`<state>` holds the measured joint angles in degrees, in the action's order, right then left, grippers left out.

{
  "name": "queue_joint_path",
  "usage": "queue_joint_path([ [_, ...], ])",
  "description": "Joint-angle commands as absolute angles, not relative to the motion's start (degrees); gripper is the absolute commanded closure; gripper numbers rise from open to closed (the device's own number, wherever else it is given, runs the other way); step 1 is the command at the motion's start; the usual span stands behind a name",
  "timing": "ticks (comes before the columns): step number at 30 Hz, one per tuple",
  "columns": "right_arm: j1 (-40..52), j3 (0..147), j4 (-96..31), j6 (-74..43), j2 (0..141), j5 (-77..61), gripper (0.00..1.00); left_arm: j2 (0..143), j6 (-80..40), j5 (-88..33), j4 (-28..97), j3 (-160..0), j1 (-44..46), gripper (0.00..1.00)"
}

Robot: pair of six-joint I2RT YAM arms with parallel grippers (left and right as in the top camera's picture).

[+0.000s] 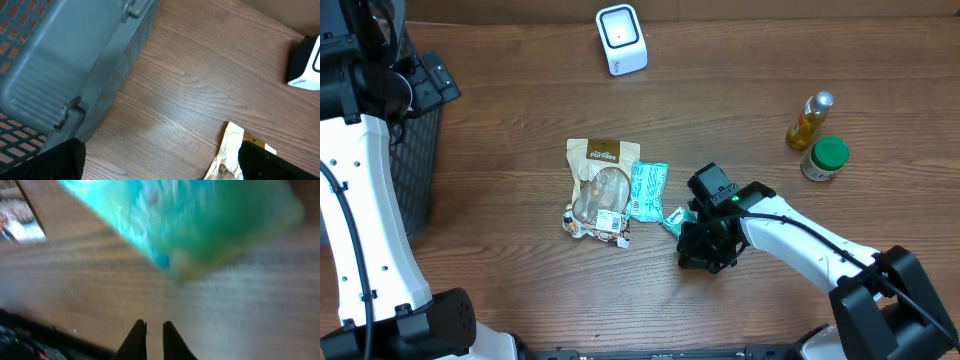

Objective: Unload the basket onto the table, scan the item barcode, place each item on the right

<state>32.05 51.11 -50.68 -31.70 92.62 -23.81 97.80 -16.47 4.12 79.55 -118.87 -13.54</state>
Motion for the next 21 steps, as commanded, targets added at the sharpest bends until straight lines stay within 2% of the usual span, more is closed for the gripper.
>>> queue_joint_path([
  [1,30.79,59.09,-55.59,-24.82,92.64,-22.85,0.87,98.13,-16.27,4.01,79.48,-119.31,-13.5,0.0],
  [3,29.71,63.96,-60.58,-19.53,92.64,-18.68,0.82,98.13,-16.27,4.01,79.48,-119.31,-13.5,0.0],
  [5,28.67,67.44,-63.02,-16.21,92.64,-12.67,0.64,98.13,-16.27,4.01,79.48,-119.31,-13.5,0.0],
  [7,27.81,69.06,-63.24,-15.09,92.64,-7.22,0.59,98.13,-16.27,4.01,79.48,-119.31,-13.5,0.01],
  [16,27.27,66.67,-59.59,-4.32,94.17,-4.6,0.66,98.13,-16.27,4.01,79.48,-119.31,-13.5,0.01],
  [21,27.24,63.24,-54.65,-2.42,94.7,-7.18,0.68,98.13,-16.27,4.01,79.48,-119.31,-13.5,0.0],
])
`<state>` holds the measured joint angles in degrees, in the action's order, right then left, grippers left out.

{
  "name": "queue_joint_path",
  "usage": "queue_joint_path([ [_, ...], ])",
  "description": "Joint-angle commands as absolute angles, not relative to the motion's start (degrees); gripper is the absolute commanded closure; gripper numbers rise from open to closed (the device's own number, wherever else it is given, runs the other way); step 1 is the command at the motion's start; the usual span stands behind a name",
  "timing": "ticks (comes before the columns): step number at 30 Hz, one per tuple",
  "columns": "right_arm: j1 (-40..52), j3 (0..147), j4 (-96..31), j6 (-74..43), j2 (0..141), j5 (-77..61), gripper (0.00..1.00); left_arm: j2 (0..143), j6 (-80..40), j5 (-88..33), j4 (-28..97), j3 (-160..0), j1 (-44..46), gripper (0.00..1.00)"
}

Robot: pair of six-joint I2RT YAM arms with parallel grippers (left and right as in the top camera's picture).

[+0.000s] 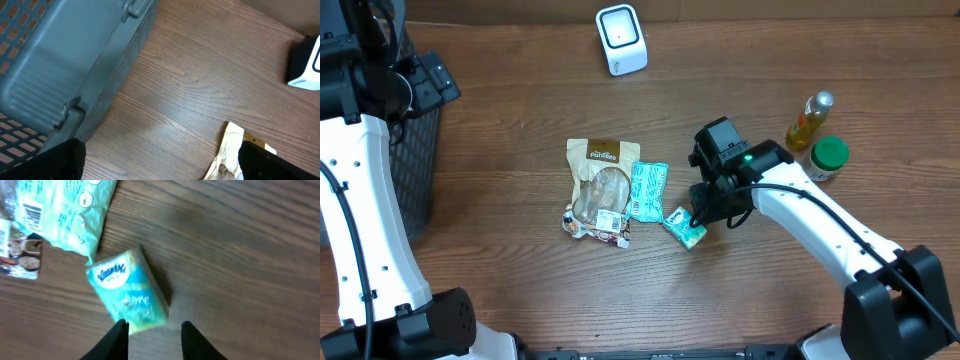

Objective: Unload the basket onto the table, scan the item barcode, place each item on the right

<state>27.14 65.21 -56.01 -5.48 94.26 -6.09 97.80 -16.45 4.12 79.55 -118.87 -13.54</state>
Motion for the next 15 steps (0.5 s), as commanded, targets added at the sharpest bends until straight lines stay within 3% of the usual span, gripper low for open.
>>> queue_joint_path([
  [1,27.24,62.7,-54.06,-1.98,94.7,-7.84,0.68,98.13,-16.27,4.01,79.48,-119.31,-13.5,0.0],
  [15,27.24,55.7,-43.53,3.64,95.42,-11.22,0.72,98.13,-16.27,4.01,79.48,-119.31,-13.5,0.0],
])
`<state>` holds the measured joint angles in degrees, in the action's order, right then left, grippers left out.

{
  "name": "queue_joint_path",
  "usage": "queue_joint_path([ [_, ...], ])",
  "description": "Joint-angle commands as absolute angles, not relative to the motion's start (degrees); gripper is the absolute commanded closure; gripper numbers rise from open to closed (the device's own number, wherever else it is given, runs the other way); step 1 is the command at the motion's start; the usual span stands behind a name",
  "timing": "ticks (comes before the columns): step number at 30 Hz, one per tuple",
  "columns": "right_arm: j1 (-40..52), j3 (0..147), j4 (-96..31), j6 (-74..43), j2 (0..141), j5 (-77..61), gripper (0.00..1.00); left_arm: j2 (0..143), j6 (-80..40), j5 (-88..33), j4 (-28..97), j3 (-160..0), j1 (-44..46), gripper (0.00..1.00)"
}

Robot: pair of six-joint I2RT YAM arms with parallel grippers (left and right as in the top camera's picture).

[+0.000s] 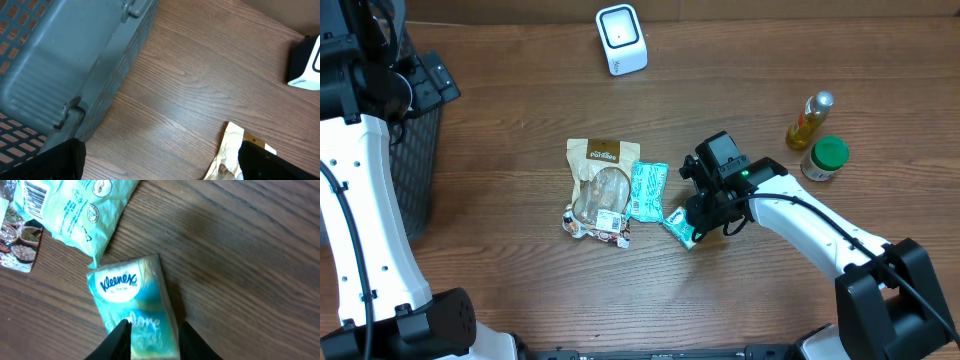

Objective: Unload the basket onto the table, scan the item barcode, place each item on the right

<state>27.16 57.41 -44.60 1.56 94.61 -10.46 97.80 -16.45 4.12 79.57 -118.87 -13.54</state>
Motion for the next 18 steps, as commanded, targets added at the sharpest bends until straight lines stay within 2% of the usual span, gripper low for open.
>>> queue_joint_path([
  [1,27.24,55.11,-43.03,4.51,95.53,-11.27,0.72,98.13,-16.27,4.01,79.48,-119.31,-13.5,0.0],
  [18,27.24,53.21,-40.03,4.78,98.63,-11.22,0.73,98.13,-16.27,4.01,79.48,-119.31,-13.5,0.0],
])
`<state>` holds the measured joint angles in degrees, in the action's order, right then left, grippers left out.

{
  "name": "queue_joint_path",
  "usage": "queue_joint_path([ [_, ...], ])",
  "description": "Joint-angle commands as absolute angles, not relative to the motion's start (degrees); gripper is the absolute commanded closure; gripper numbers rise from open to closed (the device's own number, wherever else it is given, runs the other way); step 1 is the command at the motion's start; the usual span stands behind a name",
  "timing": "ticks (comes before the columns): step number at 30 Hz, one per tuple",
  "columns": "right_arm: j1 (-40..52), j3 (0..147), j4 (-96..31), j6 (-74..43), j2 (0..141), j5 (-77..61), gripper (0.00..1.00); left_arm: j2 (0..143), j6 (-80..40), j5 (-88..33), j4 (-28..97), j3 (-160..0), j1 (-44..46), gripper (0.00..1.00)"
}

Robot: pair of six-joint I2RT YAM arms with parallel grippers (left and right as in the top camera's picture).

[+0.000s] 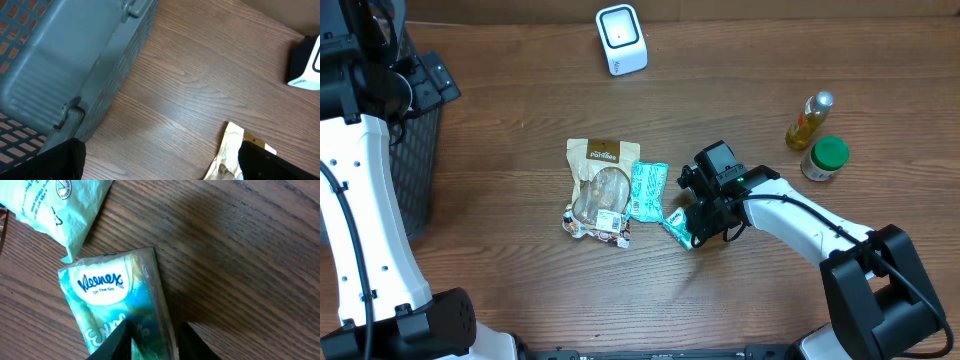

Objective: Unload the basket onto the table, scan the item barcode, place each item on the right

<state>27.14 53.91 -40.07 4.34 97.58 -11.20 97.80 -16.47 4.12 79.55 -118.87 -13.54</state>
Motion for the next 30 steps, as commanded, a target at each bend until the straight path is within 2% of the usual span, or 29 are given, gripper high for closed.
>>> queue_joint_path([
  [1,27.24,53.21,-40.25,4.78,98.63,-11.22,0.72,98.13,-16.27,4.01,79.48,-119.31,-13.5,0.01],
  [4,27.24,53.21,-40.53,4.78,98.63,-11.2,0.75,98.13,-16.27,4.01,79.48,-119.31,-13.5,0.01],
  [7,27.24,53.21,-40.51,4.73,98.63,-11.18,0.91,98.13,-16.27,4.01,79.48,-119.31,-13.5,0.0],
  [9,27.24,53.21,-40.53,4.73,98.63,-11.18,0.96,98.13,-16.27,4.01,79.48,-119.31,-13.5,0.0],
  [15,25.1,53.63,-41.36,1.5,98.35,-12.03,0.96,98.13,-16.27,4.01,79.48,-119.31,-13.5,0.01],
  [24,11.73,55.37,-44.53,2.13,96.71,-43.38,0.96,98.13,-16.27,4.01,79.48,-119.31,-13.5,0.0],
  [30,4.95,55.35,-50.72,15.38,96.71,-66.59,0.96,98.13,-16.27,4.01,79.48,-119.31,-13.5,0.0],
])
